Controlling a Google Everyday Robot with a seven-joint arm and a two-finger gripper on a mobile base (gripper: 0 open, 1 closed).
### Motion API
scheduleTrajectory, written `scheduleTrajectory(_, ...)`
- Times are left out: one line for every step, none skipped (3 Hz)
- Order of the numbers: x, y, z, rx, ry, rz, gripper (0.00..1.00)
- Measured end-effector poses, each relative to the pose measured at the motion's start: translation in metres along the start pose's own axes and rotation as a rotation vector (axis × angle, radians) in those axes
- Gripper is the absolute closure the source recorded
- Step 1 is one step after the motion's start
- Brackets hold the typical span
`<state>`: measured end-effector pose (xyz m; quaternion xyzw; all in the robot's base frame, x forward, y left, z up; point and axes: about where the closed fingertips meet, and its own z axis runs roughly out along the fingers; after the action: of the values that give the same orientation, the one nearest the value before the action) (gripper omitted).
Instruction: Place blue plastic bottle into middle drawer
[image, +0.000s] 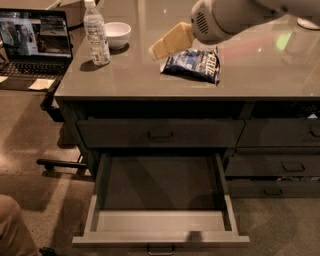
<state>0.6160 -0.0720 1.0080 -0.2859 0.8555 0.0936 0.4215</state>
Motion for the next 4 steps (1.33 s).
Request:
scheduleTrajectory(-0.004, -0.005, 0.001, 0.032, -0.004, 0.054, 0.0)
scheduleTrajectory(-0.003, -0.004, 0.0, 0.027, -0.005, 0.058, 0.0)
scheduleTrajectory(-0.004, -0.004, 0.002, 0.011, -0.031, 0.08, 0.0)
scheduleTrajectory(-0.02, 0.009, 0.041, -0.042, -0.095, 0.085, 0.0)
